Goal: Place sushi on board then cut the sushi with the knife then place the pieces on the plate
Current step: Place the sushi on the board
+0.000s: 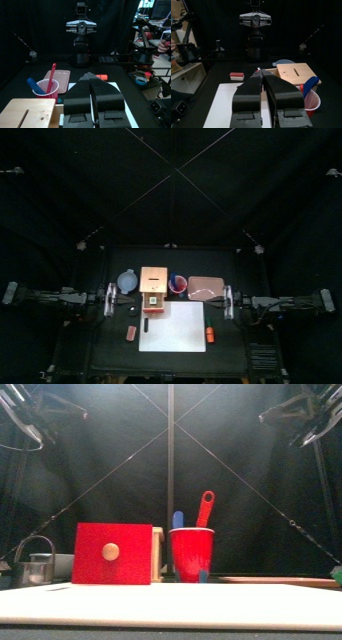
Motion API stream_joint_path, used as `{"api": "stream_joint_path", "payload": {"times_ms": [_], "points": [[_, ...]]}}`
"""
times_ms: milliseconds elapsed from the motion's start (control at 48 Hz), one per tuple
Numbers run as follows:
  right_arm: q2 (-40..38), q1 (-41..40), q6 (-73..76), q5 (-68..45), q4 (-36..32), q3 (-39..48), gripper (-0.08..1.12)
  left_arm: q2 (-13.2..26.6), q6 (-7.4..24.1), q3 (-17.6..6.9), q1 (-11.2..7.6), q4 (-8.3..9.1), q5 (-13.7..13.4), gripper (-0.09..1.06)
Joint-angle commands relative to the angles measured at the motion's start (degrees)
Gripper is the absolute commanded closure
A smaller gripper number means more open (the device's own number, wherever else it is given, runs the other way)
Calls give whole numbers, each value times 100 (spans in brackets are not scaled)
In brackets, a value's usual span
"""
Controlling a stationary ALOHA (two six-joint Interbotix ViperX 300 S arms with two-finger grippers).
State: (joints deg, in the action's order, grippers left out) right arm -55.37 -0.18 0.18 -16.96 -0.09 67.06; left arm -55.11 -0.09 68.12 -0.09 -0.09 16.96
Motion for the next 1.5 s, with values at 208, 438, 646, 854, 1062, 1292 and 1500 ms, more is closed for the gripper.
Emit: {"api": "stream_joint_path", "payload": {"times_ms": [208, 438, 646, 854, 1062, 1292, 1500], "points": [[1811, -281, 185, 791, 308, -1195, 98, 114, 26, 149, 237, -26, 765, 86], [3973, -448, 114, 2769, 255, -3437, 92, 114, 35, 404, 422, -26, 1099, 85], [5458, -439, 70, 3762, -70, -4966, 56, 105, 35, 492, 519, -26, 1099, 85], [6267, -422, 70, 3814, -642, -5722, 25, 114, 26, 589, 519, -35, 1107, 85], [6864, -510, 53, 4069, -817, -6275, 18, 114, 0, 686, 527, -26, 1125, 85], [7189, -606, 53, 4263, -993, -6539, 18, 114, -18, 870, 519, -141, 1151, 85], [7295, -554, 53, 4368, -1046, -6583, 18, 114, -9, 914, 527, -220, 1151, 85]]}}
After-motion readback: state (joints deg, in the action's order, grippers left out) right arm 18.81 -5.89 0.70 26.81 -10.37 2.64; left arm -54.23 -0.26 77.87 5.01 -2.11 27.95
